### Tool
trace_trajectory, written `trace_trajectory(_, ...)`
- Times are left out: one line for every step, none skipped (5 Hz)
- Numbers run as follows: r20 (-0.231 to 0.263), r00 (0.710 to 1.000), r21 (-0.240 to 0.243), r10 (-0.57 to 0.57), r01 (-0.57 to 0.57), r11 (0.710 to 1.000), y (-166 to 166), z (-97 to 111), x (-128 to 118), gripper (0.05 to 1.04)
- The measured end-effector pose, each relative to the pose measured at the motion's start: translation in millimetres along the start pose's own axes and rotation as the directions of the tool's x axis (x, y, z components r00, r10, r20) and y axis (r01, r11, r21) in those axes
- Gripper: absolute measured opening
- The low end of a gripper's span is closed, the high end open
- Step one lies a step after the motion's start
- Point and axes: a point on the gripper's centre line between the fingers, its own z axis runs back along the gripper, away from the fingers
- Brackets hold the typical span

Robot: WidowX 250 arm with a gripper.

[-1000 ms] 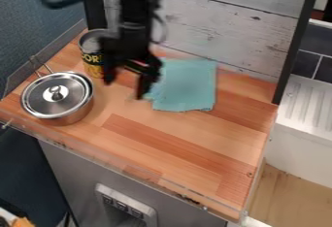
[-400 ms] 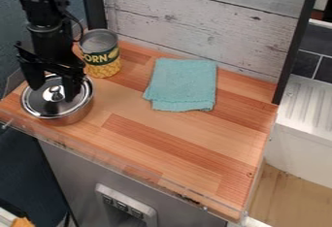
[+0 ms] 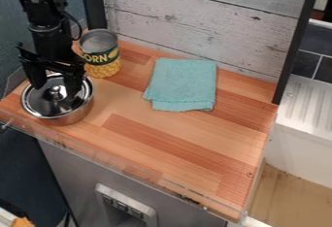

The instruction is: Move the silver lid to the bottom right corner of the table

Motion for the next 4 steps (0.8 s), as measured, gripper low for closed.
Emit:
trace_trajectory(-0.004,1.000,-0.008,-0.005,0.005,1.000,-1,-2,0,0.673)
trace_trajectory(-0.006,1.000,-0.008,-0.005,0.005,1.000,-1,-2,0,0.369)
trace_trajectory(-0.008,1.000,-0.002,0.001,-0.001,1.000,-1,5,-5,0.282)
trace_trajectory(-0.006,1.000,0.019,-0.006,0.007,1.000,-7,20,-6,0.281)
